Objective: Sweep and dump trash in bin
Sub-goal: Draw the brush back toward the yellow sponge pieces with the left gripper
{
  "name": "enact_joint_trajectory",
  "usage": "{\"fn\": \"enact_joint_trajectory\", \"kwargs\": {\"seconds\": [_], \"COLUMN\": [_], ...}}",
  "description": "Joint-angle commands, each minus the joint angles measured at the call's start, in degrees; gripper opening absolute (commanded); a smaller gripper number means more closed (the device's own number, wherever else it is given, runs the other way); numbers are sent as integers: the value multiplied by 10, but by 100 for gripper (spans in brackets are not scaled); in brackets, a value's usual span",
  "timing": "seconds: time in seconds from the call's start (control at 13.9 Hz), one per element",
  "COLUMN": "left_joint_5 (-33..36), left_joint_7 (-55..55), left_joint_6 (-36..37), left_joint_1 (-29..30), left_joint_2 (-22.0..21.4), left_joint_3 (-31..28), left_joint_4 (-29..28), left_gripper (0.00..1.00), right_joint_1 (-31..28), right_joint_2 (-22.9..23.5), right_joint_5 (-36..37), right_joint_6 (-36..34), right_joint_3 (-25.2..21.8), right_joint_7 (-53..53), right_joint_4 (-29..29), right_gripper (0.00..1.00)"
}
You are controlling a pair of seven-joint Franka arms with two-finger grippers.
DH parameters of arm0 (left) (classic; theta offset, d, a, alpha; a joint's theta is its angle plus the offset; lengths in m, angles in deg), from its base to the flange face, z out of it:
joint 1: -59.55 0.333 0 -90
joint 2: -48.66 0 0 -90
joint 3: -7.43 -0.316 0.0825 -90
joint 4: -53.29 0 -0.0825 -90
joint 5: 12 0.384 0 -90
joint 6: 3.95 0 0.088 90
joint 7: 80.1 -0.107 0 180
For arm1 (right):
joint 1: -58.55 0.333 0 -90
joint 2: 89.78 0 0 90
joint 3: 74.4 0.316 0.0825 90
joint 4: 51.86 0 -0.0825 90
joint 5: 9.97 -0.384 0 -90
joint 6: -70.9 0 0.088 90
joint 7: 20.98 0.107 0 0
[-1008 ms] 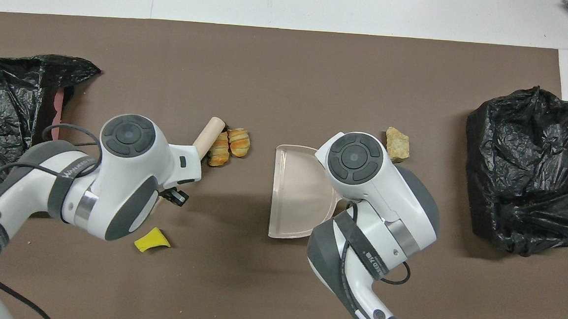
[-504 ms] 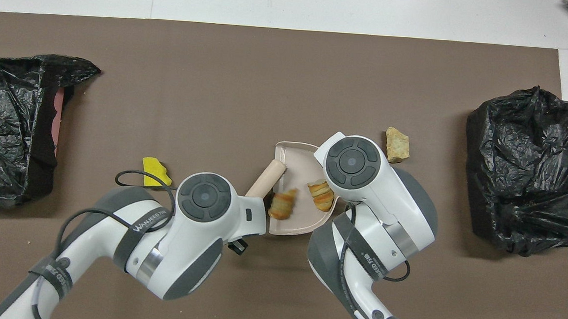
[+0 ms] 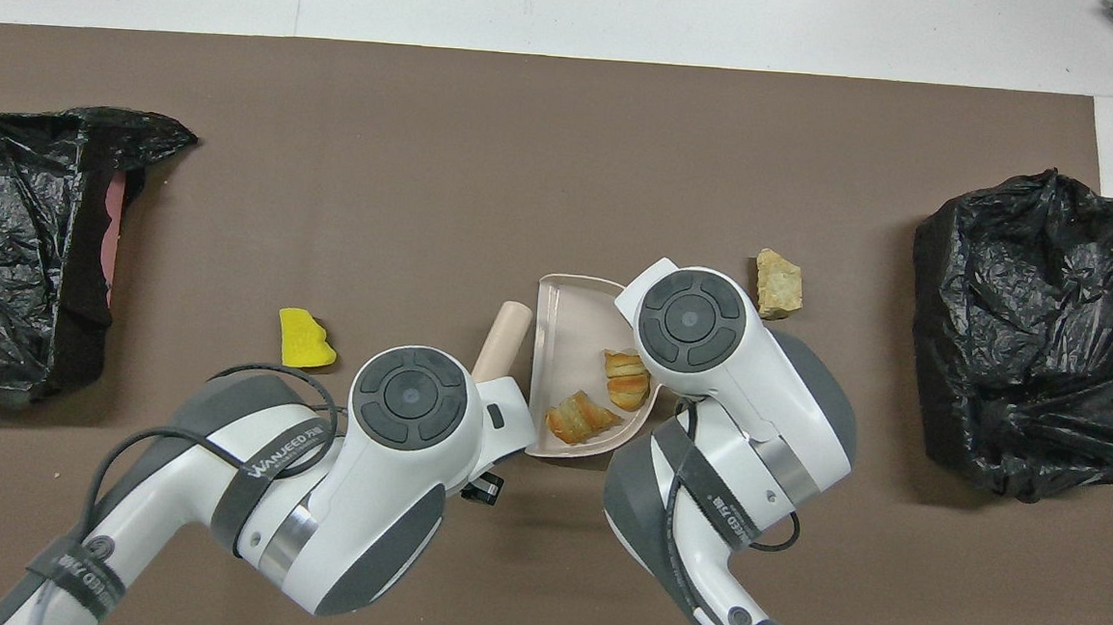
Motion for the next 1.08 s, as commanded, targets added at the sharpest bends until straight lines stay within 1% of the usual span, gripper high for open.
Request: {"fn": "enact_joint_trajectory", "kwargs": {"seconds": [0.0, 0.22, 0.36, 0.5, 0.65, 0.79, 1.01], "left_joint_5": [-11, -10, -10, -10, -11, -18, -64], "left_joint_7": [126, 230, 324, 387, 458, 525, 589], "left_joint_6": [66, 169, 189, 185, 182, 171, 111], "left_joint_1": [4, 8, 8, 8, 9, 10, 10], "left_joint_2": [-46, -68, -88, -130, -165, -171, -173], "left_joint_3": [-6, -40, -55, -60, -63, -62, -62], "left_joint_4": [-10, -20, -46, -102, -145, -166, -205], "left_gripper": [0, 0, 0, 0, 0, 0, 0], "right_joint_1": [-5, -7, -7, -7, -7, -7, -7], "right_joint_2": [-4, -4, -4, -5, -5, -5, -5], "right_joint_5": [15, 16, 15, 15, 15, 15, 15], "right_joint_6": [18, 18, 18, 18, 18, 17, 18], "right_joint_3": [3, 3, 3, 3, 3, 3, 3], "right_joint_7": [23, 23, 21, 21, 21, 21, 21], "right_joint_4": [-12, -12, -12, -14, -14, -14, -14], "right_gripper": [0, 0, 0, 0, 0, 0, 0]}}
